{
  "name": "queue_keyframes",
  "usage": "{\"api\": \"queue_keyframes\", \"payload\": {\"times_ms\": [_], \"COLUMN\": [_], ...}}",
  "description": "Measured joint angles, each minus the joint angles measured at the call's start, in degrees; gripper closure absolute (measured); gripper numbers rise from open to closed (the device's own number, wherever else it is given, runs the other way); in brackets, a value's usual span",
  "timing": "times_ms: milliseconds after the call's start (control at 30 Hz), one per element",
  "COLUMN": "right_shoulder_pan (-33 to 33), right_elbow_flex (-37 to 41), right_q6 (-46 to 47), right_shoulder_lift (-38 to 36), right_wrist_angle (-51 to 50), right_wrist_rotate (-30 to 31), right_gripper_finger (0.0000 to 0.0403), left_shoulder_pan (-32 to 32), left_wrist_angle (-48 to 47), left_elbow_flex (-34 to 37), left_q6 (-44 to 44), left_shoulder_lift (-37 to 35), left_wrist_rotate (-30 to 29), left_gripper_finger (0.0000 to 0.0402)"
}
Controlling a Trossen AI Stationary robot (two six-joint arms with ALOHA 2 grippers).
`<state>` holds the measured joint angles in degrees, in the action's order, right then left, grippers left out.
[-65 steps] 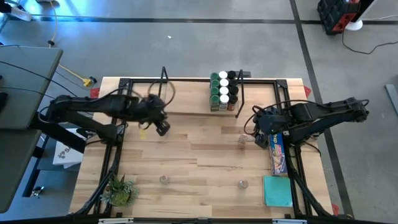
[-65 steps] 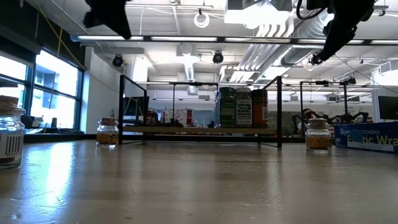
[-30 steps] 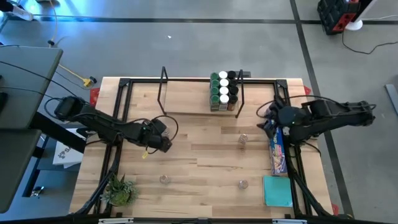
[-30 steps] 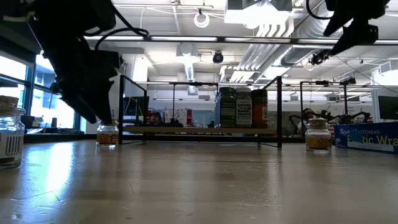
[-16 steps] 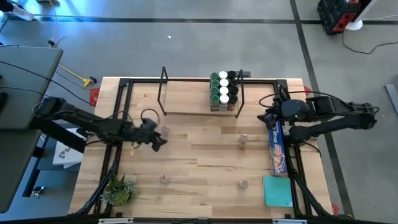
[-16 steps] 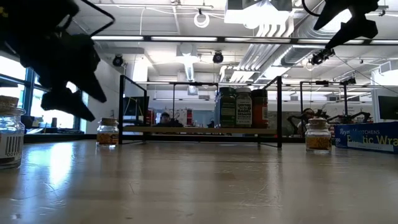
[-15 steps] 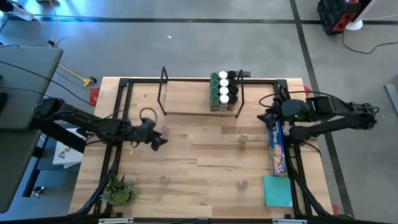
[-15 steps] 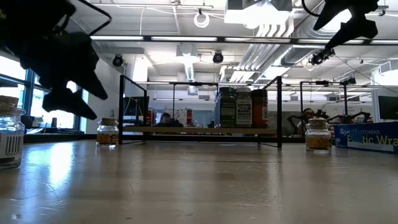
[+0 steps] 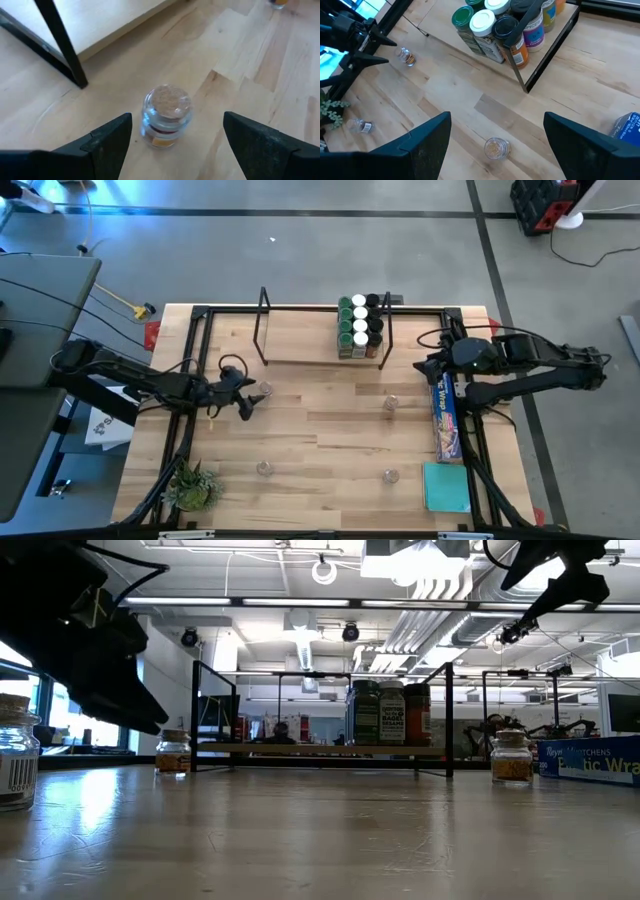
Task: Shelf spices
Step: Put the brown seasoning bottle on the shelf
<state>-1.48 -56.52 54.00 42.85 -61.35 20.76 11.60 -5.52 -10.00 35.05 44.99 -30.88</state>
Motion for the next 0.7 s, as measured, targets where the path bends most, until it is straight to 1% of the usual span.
{"api": "queue_keyframes", "payload": {"times_ms": [200, 433, 600, 700], "right_shoulder_pan": [0.0, 0.0, 0.0, 0.0], "right_elbow_flex": [0.0, 0.0, 0.0, 0.0], "right_q6": [0.0, 0.0, 0.0, 0.0], "right_shoulder_lift": [0.2, 1.6, 2.5, 2.8], "right_wrist_angle": [0.5, 1.1, 1.4, 1.4], "right_wrist_rotate": [0.0, 0.1, 0.1, 0.1], "right_gripper_finger": [0.0091, 0.0091, 0.0091, 0.0091], "left_shoulder_pan": [-0.3, -3.0, -4.5, -4.9], "left_wrist_angle": [3.0, 8.6, 13.5, 16.4], "left_elbow_flex": [0.0, 0.0, 0.0, 0.0], "left_q6": [-2.8, -5.3, -5.3, -5.3], "left_shoulder_lift": [2.8, 8.9, 13.5, 16.1], "left_wrist_rotate": [-1.1, -1.3, -0.1, 2.0], "left_gripper_finger": [0.0092, 0.0092, 0.0093, 0.0106]}}
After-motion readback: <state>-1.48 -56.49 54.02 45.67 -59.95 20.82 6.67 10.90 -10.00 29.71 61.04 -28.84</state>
